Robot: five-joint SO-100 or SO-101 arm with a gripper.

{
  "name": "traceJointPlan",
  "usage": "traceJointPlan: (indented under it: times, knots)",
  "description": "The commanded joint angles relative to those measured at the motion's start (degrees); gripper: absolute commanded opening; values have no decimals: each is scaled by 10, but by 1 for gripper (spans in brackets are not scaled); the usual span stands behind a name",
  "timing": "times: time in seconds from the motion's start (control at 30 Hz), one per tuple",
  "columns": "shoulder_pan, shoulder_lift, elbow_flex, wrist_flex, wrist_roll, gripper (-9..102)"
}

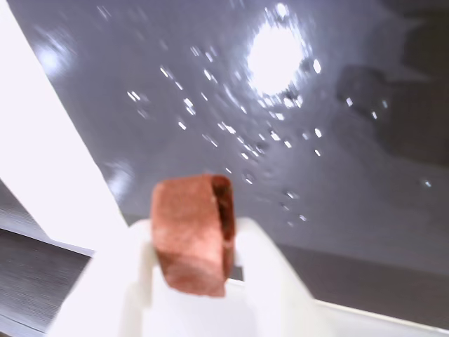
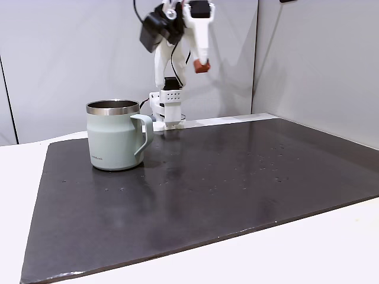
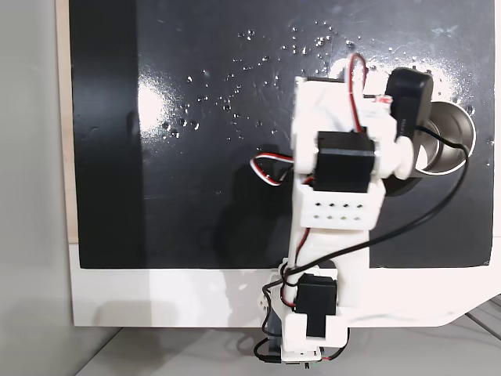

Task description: Grasp a cube and put it in the cup.

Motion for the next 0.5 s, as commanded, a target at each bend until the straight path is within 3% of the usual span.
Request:
traceJointPlan:
  times: [0.0,0.47]
  knots:
    - [69,20,-48,1,-39,2]
    - [273,-48,-71,1,-184,2]
